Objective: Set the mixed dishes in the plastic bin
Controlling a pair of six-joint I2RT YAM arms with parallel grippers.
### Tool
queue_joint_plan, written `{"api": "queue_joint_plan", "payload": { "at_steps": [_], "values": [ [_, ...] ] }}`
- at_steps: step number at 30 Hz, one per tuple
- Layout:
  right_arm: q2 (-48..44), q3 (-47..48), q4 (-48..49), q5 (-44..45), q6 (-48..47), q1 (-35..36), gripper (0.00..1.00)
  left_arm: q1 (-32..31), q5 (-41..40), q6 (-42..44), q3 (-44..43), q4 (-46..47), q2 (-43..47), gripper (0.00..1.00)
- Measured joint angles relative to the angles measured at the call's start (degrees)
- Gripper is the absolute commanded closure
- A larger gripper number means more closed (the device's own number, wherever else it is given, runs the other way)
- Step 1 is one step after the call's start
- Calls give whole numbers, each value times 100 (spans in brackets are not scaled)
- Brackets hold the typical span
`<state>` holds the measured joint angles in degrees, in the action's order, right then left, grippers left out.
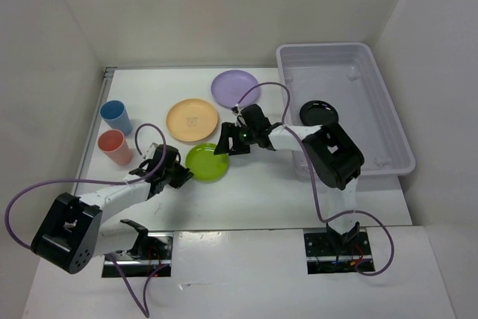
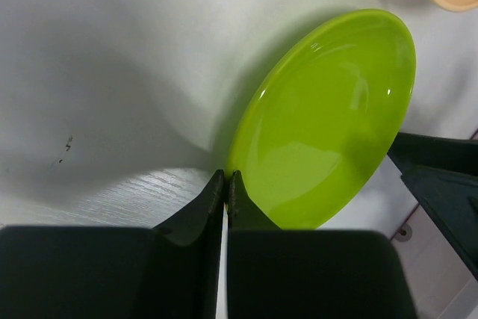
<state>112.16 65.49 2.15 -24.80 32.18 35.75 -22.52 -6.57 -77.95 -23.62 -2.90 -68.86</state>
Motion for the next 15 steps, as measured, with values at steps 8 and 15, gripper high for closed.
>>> {"api": "queue_joint_plan", "payload": {
  "at_steps": [8,15],
  "values": [
    [597,138,599,-769,118,9,73,2,44,7,52,31,4,100],
    [807,177,573,-1185,168,-17,100,11,70,214,66,-85,144,30]
  ]
}}
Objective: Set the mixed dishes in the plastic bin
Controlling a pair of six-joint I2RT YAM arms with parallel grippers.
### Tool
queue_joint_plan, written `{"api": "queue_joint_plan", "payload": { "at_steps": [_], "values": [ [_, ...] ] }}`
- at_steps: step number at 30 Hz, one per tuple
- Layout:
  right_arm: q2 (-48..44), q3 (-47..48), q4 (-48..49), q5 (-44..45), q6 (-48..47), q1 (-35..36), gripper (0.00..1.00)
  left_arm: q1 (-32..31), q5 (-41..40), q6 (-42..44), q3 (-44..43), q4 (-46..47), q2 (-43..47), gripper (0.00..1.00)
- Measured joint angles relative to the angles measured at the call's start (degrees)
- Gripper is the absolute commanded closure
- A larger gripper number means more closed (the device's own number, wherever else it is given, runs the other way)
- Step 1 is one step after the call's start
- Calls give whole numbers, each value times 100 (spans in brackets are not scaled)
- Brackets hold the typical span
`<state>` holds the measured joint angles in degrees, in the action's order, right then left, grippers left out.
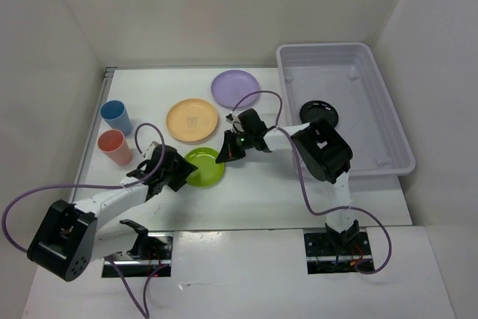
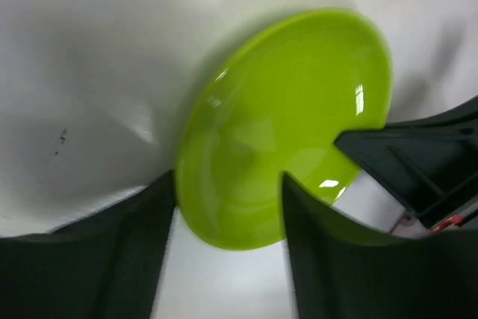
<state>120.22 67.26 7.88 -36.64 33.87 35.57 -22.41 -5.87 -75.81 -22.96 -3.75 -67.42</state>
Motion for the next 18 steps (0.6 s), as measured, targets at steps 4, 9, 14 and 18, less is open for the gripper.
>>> {"api": "queue_joint_plan", "payload": {
  "at_steps": [4,9,14,18],
  "values": [
    [-46,0,-173,-35,-35,131,100,-13,37,138,-46,-278,476,10],
    [-527,-31,-743,431,-162,179,100,-13,-35,328,-376,-1078,1596,7],
    [-1368,-37,-1147,885,-153,-48,100,-15,-190,481,-1023,-1467,2542,8],
    [-2151,-11,-1257,1097,92,-743,100,-11,-289,634,-1209,-1478,2511,9]
  ]
}}
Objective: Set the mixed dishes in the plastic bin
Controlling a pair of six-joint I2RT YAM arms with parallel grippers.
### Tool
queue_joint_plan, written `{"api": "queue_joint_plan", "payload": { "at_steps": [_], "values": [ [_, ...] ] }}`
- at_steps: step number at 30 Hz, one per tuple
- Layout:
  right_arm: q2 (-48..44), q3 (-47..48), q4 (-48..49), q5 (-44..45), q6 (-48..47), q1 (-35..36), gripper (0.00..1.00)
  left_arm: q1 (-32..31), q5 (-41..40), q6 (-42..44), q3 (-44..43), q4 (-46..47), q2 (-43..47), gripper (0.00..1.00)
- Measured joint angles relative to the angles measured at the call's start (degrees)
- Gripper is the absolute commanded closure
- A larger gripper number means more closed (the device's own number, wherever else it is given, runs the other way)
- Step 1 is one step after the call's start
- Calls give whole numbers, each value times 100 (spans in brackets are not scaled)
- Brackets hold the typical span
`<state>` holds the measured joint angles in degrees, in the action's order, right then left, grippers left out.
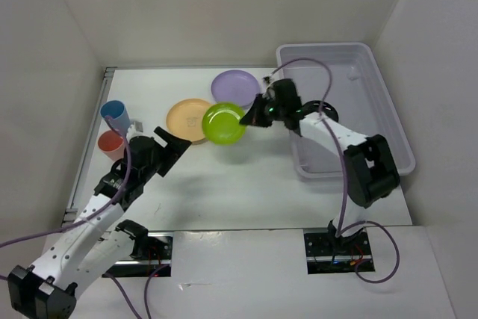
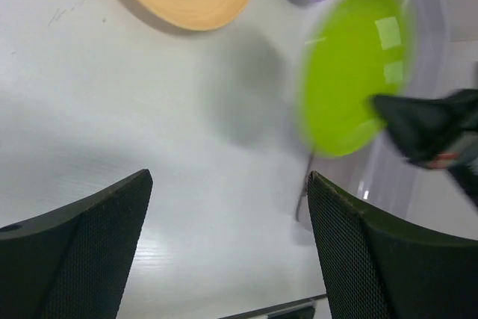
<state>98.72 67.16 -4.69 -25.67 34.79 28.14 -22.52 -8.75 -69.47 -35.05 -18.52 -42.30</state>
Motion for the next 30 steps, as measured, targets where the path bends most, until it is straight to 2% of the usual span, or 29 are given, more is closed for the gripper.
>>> {"api": "queue_joint_plan", "payload": {
  "at_steps": [3,7,12,15,22,27,30],
  "values": [
    [-413,210,-4,170,251,-960,100,37,9,92,0,79,-444,9],
    [-433,675,94,435,544,-2052,100,136,149,280,-37,267,-1346,9],
    [-37,1043,197,361,927,-2929,100,173,278,459,-160,507,-1967,9],
    [463,1349,184,382,1032,-3241,100,293,302,533,-317,669,-2337,9],
    [1475,1694,74,452,1169,-3849,100,629,632,671,-737,1274,-3895,9],
    [2065,2352,-225,833,1252,-4035,100,697,874,656,-815,1397,-4468,9],
    [2323,2859,-439,1060,1261,-4039,91,743,927,656,-938,1438,-4509,8]
  ]
}}
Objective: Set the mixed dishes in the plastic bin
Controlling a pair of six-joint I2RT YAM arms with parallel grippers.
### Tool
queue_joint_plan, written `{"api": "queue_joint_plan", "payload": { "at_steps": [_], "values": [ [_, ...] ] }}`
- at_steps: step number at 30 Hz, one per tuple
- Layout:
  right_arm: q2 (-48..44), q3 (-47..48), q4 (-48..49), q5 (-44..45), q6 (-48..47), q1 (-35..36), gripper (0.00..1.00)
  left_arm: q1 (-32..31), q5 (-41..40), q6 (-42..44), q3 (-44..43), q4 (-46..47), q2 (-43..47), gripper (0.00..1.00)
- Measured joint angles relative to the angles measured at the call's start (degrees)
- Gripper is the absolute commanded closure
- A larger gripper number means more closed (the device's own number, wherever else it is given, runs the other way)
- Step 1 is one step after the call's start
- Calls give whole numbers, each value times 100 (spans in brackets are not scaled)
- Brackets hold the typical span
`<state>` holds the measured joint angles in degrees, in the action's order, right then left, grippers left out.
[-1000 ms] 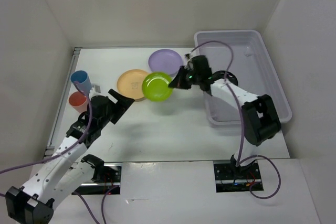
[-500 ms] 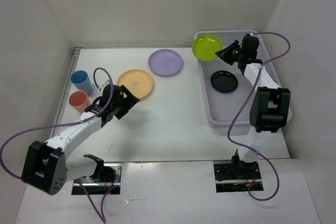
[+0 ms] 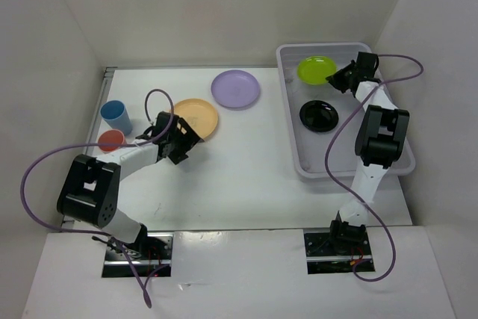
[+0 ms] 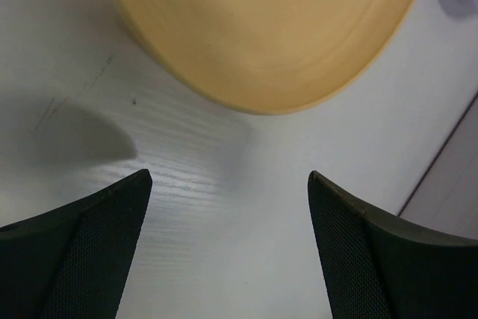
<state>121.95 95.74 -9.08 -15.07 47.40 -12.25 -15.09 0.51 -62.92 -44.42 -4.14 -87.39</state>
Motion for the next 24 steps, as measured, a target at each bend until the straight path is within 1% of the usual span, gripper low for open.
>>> {"api": "queue_joint_plan", "payload": {
  "at_steps": [1,4,11,13,16,17,18,20,22,24],
  "values": [
    [70,142,-44,66,2,0,79,4,0,0,-44,22,0,8],
    [170,299,-142,273,28,-2,73,72,15,4,-153,96,0,8],
    [420,317,-391,538,105,-2,71,304,140,61,-179,-2,179,7],
    [501,317,-459,568,114,-2,71,365,175,133,-179,-114,420,7],
    [505,317,-599,605,74,28,67,422,214,195,-179,-280,951,7],
    [446,306,-608,682,42,57,64,450,221,262,-179,-337,1134,7],
    [365,275,-632,734,15,96,56,470,229,286,-179,-398,1325,7],
    [59,177,-693,892,-57,286,50,507,225,345,-179,-544,1746,7],
    [-389,81,-721,1071,-149,658,42,531,188,437,-179,-702,2157,7],
    [-964,42,-708,1250,-223,1281,39,562,168,474,-179,-846,2599,7]
  ]
}}
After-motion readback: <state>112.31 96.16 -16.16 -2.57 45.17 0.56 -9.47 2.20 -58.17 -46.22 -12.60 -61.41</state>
